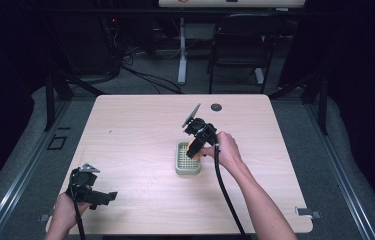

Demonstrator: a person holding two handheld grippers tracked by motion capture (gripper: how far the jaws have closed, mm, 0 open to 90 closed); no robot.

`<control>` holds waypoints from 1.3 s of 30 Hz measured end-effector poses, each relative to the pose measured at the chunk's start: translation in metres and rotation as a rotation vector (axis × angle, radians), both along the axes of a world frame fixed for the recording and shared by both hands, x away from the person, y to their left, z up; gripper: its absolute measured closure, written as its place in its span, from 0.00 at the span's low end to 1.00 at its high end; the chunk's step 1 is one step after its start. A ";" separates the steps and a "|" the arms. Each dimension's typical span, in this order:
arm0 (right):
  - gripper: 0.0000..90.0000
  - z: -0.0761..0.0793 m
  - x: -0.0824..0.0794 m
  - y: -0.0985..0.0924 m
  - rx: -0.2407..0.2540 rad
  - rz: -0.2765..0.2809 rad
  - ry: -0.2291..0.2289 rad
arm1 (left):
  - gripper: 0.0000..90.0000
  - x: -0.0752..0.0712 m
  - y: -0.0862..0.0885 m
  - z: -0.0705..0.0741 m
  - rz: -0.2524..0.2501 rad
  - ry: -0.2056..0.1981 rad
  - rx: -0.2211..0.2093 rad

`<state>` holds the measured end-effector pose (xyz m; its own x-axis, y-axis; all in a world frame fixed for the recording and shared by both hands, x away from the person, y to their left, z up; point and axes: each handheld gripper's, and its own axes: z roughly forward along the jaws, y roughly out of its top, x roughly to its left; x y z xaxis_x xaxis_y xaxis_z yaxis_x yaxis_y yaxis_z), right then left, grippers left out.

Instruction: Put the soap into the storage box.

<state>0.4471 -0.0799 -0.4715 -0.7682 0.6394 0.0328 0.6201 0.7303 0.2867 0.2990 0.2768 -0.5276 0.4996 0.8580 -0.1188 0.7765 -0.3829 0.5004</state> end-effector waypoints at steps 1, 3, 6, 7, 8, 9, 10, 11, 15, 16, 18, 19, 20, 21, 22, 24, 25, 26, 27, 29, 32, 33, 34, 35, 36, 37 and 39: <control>0.29 -0.002 0.000 0.001 0.007 -0.007 0.001 | 0.00 0.000 0.000 0.000 0.000 0.001 0.000; 0.29 -0.002 0.001 0.002 -0.003 0.002 0.006 | 0.00 0.000 0.000 0.000 0.001 0.000 0.000; 0.29 -0.005 0.003 0.005 -0.007 0.004 0.014 | 0.00 0.000 0.000 0.000 0.000 -0.001 0.000; 0.29 -0.008 0.004 0.008 -0.006 0.002 0.020 | 0.00 0.000 0.000 0.000 0.001 -0.002 0.000; 0.29 -0.008 0.004 0.008 -0.006 0.002 0.020 | 0.00 0.000 0.000 0.000 0.001 -0.002 0.000; 0.29 -0.009 0.004 0.009 -0.011 0.004 0.026 | 0.00 0.000 0.000 0.000 0.000 -0.002 0.000; 0.29 -0.010 0.005 0.010 -0.018 0.011 0.025 | 0.00 0.000 0.000 0.000 0.000 -0.001 0.001; 0.29 -0.012 0.007 0.012 -0.023 0.012 0.032 | 0.00 0.000 0.000 0.000 0.000 0.000 0.001; 0.29 -0.017 0.009 0.016 -0.025 0.011 0.050 | 0.00 0.000 0.000 0.000 -0.001 0.001 0.002; 0.29 -0.019 0.010 0.017 -0.025 0.008 0.050 | 0.00 0.000 0.000 0.000 -0.001 0.000 0.002; 0.29 -0.022 0.011 0.019 -0.024 0.008 0.054 | 0.00 0.000 0.000 0.000 -0.002 0.001 0.003; 0.29 -0.022 0.011 0.020 -0.035 0.013 0.060 | 0.00 0.000 0.000 0.000 -0.002 0.001 0.003; 0.29 -0.023 0.011 0.020 -0.028 0.008 0.059 | 0.00 0.000 0.000 0.000 -0.001 0.001 0.002; 0.29 -0.024 0.012 0.021 -0.032 0.013 0.056 | 0.00 0.000 0.000 0.000 -0.001 0.001 0.002; 0.29 -0.025 0.012 0.022 -0.030 0.010 0.064 | 0.00 0.000 0.000 0.000 -0.001 0.001 0.003; 0.29 -0.026 0.014 0.024 -0.040 0.016 0.068 | 0.00 0.000 -0.001 0.000 -0.002 0.001 0.002; 0.29 -0.028 0.014 0.025 -0.037 0.014 0.064 | 0.00 0.000 -0.001 0.000 -0.001 0.001 0.002; 0.29 -0.028 0.014 0.025 -0.037 0.014 0.064 | 0.00 0.000 -0.001 0.000 -0.001 0.001 0.002; 0.29 -0.029 0.015 0.027 -0.041 0.008 0.070 | 0.00 0.000 0.000 0.000 -0.002 0.001 0.002; 0.29 -0.031 0.017 0.028 -0.047 0.004 0.079 | 0.00 0.000 0.000 0.000 -0.004 0.003 0.003; 0.29 -0.034 0.019 0.029 -0.061 0.000 0.084 | 0.00 0.000 0.000 0.000 -0.004 0.003 0.005; 0.29 -0.034 0.019 0.029 -0.061 0.000 0.084 | 0.00 0.000 0.000 0.000 -0.004 0.003 0.004; 0.29 -0.035 0.019 0.029 -0.057 0.001 0.080 | 0.00 0.000 0.000 0.000 -0.005 0.003 0.004; 0.29 -0.036 0.020 0.029 -0.063 -0.004 0.090 | 0.00 0.000 0.000 0.000 -0.005 0.002 0.005; 0.29 -0.037 0.021 0.029 -0.064 -0.001 0.089 | 0.00 0.000 0.000 0.000 -0.006 0.003 0.005; 0.29 -0.037 0.021 0.029 -0.064 -0.001 0.089 | 0.00 0.000 0.000 0.000 -0.006 0.003 0.005; 0.29 -0.039 0.022 0.030 -0.067 -0.007 0.090 | 0.00 0.000 0.000 0.000 -0.004 0.002 0.003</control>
<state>0.4688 -0.0501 -0.5108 -0.7598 0.6475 0.0585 0.6460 0.7417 0.1804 0.2986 0.2765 -0.5278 0.5025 0.8566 -0.1171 0.7762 -0.3873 0.4975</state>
